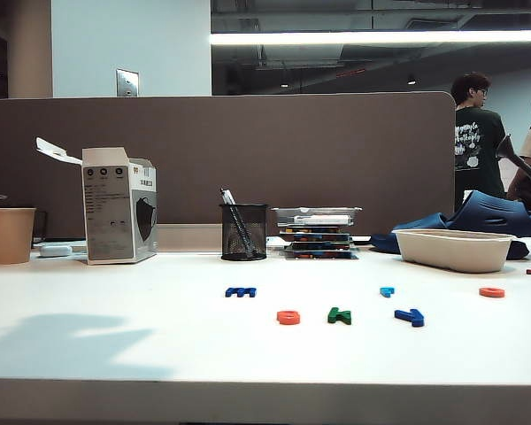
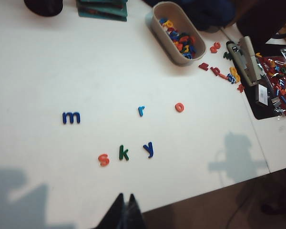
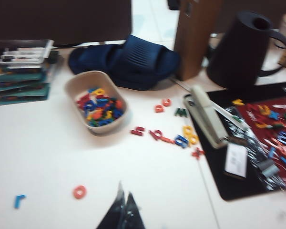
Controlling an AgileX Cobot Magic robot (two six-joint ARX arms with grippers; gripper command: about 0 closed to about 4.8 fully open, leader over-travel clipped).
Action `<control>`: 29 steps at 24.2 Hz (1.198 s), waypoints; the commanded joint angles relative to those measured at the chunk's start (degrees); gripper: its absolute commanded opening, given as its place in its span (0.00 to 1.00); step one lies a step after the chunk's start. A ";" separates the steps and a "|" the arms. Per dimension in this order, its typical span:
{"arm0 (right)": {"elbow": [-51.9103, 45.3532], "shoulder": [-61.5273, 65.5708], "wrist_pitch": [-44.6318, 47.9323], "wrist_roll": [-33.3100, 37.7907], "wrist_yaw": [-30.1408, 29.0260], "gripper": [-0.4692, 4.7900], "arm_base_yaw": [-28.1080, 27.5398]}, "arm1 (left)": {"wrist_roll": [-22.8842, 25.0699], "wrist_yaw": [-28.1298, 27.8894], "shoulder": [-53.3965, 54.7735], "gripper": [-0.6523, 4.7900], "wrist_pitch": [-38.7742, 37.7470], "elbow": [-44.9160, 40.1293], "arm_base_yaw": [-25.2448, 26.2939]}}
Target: Select the appropriate letters from the row of letter magnets placed on the table to arrange into the word "sky".
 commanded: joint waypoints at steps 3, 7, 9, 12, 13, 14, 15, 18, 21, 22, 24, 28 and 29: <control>-8.50 -8.37 4.94 -0.72 -5.03 0.08 -5.29 | 15.39 -1.16 0.00 0.11 11.41 0.15 1.88; -14.53 -14.78 6.84 -0.76 -6.69 0.08 -7.56 | 25.11 -2.58 -0.83 0.11 14.86 0.26 12.70; -16.76 -17.27 7.13 -0.74 -6.69 0.08 -7.98 | 28.37 -2.12 -2.10 0.11 14.80 0.26 19.47; -20.52 -20.70 8.63 -0.70 -9.31 0.08 -8.04 | 32.94 -0.81 -5.77 0.11 14.78 0.24 31.95; -21.29 -21.42 8.90 -0.70 -10.43 0.08 -8.07 | 33.40 0.26 -6.95 0.11 14.45 0.22 35.01; -22.23 -22.23 9.01 -0.70 -11.72 0.08 -8.07 | 34.10 2.58 -8.81 0.11 13.75 0.13 39.87; -22.77 -22.60 9.20 -0.68 -12.63 0.08 -7.98 | 34.42 3.43 -9.99 0.11 13.16 0.04 42.99; -24.30 -23.21 10.54 -0.04 -13.05 0.08 -7.13 | 35.36 6.84 -13.70 0.11 12.61 -1.49 50.66; -26.67 -24.46 11.80 -0.07 -12.90 0.08 -4.85 | 35.78 6.60 -20.50 0.11 12.81 -6.60 52.13; -27.17 -25.09 11.82 -0.07 -13.03 0.08 -4.68 | 35.95 6.01 -23.34 0.11 12.63 -9.01 51.87; -28.74 -26.58 13.73 -0.07 -13.07 0.08 -4.13 | 35.58 6.43 -29.94 0.11 13.00 -15.02 51.91; -32.94 -29.77 16.57 0.22 -13.27 0.08 -4.13 | 33.64 6.84 -40.09 0.11 14.56 -24.59 51.87; -34.05 -30.60 17.33 0.83 -13.29 0.08 -4.13 | 33.70 6.82 -43.06 0.11 15.04 -27.23 51.87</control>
